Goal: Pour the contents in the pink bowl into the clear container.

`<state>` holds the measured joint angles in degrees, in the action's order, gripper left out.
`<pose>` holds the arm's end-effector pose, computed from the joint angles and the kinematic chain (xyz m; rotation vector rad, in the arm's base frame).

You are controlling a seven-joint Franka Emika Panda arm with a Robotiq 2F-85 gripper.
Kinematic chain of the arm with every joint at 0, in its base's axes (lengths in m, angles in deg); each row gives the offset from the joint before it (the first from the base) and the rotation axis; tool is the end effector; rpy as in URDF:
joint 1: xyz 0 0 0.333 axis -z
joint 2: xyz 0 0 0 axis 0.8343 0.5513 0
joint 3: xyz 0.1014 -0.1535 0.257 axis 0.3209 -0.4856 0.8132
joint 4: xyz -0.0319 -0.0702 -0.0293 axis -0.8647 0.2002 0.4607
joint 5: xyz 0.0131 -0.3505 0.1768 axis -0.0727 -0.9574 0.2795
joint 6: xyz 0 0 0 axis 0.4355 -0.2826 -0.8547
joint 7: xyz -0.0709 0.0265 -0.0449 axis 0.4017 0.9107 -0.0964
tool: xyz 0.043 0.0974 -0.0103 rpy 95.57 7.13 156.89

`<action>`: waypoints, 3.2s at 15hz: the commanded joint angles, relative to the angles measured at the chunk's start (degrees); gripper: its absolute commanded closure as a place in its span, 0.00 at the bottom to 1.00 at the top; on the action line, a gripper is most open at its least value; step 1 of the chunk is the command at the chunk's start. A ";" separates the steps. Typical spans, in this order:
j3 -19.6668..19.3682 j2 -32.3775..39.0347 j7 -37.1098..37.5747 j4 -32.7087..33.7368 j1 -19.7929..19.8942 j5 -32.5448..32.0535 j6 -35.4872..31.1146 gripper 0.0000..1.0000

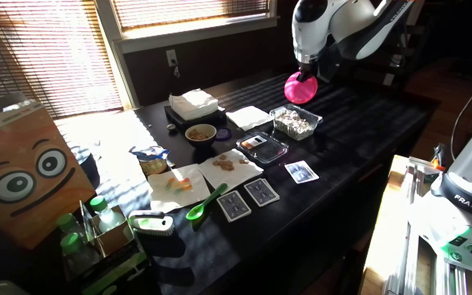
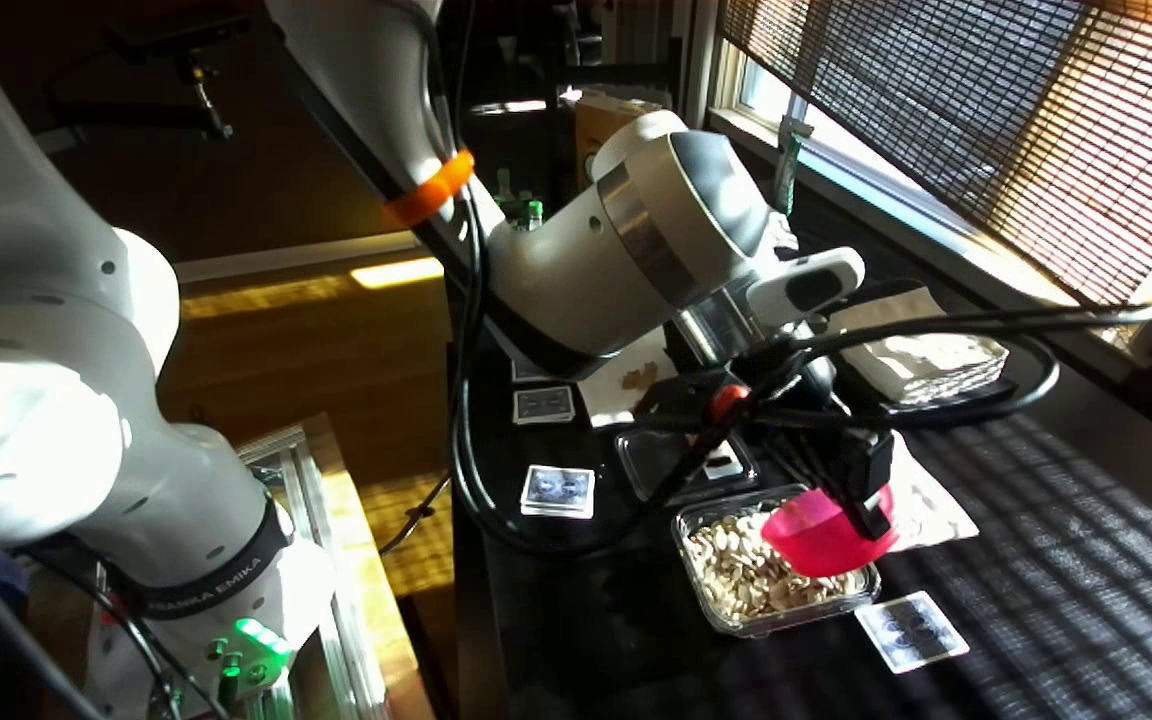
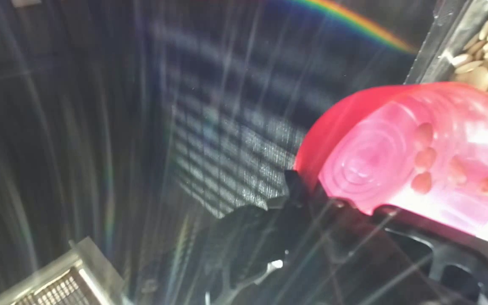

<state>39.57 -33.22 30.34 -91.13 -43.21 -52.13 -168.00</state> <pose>0.4417 -0.2018 0.2890 2.3184 -0.1142 0.3170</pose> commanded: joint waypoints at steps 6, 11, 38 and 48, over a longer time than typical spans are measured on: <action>-2.38 1.61 -11.62 -0.27 3.43 28.41 -13.48 0.99; -1.69 3.08 -17.93 -0.81 4.23 44.03 -17.09 0.99; -4.44 11.47 -35.51 6.89 6.34 101.38 -6.89 0.99; -6.48 17.70 -27.30 10.93 8.56 110.99 -8.64 0.99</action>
<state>32.91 -17.89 0.87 -82.68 -35.80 54.58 -176.93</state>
